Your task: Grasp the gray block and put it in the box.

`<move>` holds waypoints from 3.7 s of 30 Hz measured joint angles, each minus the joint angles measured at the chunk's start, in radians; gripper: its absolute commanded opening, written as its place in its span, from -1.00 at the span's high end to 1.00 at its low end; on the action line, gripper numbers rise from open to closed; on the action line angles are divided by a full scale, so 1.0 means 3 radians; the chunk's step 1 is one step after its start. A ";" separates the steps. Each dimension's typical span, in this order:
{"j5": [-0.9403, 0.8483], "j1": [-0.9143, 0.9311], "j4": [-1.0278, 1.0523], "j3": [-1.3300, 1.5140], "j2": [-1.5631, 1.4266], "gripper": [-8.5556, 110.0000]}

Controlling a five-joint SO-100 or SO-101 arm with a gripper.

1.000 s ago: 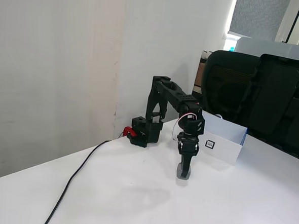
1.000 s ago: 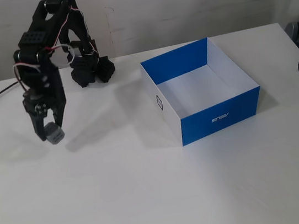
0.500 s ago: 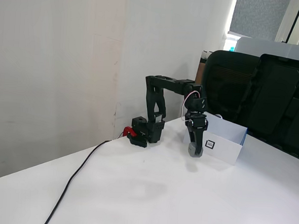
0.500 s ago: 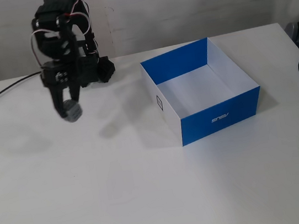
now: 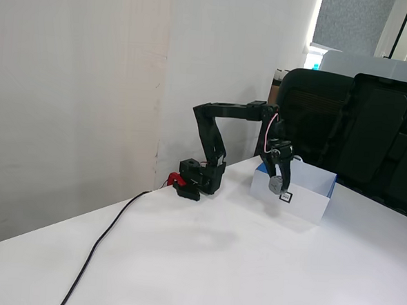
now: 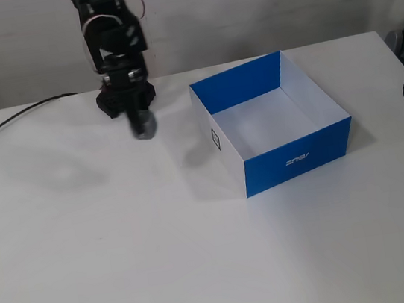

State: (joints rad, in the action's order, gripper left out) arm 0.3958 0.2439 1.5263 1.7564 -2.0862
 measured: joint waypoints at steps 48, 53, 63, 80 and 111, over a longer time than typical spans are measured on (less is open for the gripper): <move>-0.0588 0.1974 0.0501 -0.1831 0.1161 0.01; -0.0522 0.1815 0.0501 -0.1902 0.1161 0.01; -0.0522 0.1677 0.0516 -0.1902 0.1099 0.43; -0.0542 0.0762 0.0522 -0.1590 0.0353 0.85; -0.0164 -0.1462 -0.0542 0.1590 -0.2255 0.86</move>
State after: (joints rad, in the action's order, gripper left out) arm 0.3467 -0.1948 1.3637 2.2335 -2.7627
